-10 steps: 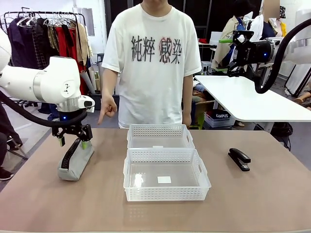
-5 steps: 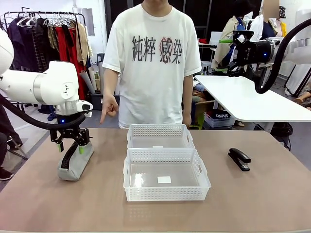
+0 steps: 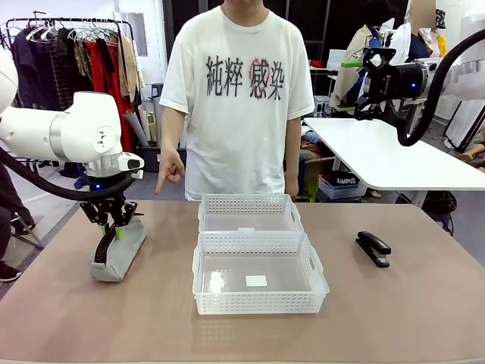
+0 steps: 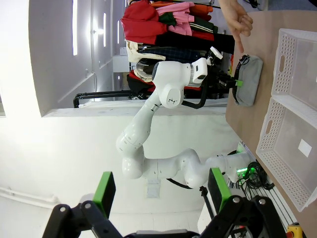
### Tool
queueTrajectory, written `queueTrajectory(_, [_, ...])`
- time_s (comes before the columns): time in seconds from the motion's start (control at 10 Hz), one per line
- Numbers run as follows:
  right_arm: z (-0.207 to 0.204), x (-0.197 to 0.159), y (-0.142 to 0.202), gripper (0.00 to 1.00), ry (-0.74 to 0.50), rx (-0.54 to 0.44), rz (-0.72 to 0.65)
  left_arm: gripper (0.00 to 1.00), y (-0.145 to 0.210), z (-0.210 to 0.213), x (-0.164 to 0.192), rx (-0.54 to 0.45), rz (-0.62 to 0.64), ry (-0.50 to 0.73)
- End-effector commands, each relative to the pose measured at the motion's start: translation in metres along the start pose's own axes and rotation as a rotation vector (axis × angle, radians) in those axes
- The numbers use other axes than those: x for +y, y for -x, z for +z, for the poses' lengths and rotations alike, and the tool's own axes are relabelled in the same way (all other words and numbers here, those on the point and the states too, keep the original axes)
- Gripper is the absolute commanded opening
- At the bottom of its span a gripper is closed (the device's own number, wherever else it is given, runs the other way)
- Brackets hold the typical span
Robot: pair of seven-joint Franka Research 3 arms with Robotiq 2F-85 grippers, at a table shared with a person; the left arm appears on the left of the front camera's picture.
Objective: Distribute items into two baskets.
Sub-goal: Pick up the Pencil pouch that the person points to.
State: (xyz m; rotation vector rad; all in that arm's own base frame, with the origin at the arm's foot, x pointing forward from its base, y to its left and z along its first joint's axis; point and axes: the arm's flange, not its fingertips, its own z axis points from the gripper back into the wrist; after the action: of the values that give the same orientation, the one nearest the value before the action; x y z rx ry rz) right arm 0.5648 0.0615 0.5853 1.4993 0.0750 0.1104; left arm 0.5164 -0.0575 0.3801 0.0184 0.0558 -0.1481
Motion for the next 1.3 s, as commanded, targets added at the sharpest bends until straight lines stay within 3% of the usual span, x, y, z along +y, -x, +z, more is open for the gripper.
queueTrajectory(0.0, [0.0,0.002,0.001,1.0,-0.002,0.001,0.004,0.0,0.01,0.003,0.001,-0.027,-0.005,0.001])
queueTrajectory(0.6, [0.0,0.002,0.001,1.0,-0.002,0.001,0.004,0.0,0.011,0.041,0.008,-0.038,0.037,0.028])
queueTrajectory(1.1, [0.0,0.002,0.001,1.0,-0.002,0.001,0.004,0.0,0.006,0.155,0.012,-0.196,0.09,0.017])
queueTrajectory(1.2, [0.0,0.002,0.001,1.0,-0.002,0.001,0.004,0.0,0.007,0.182,0.013,-0.189,0.108,0.008])
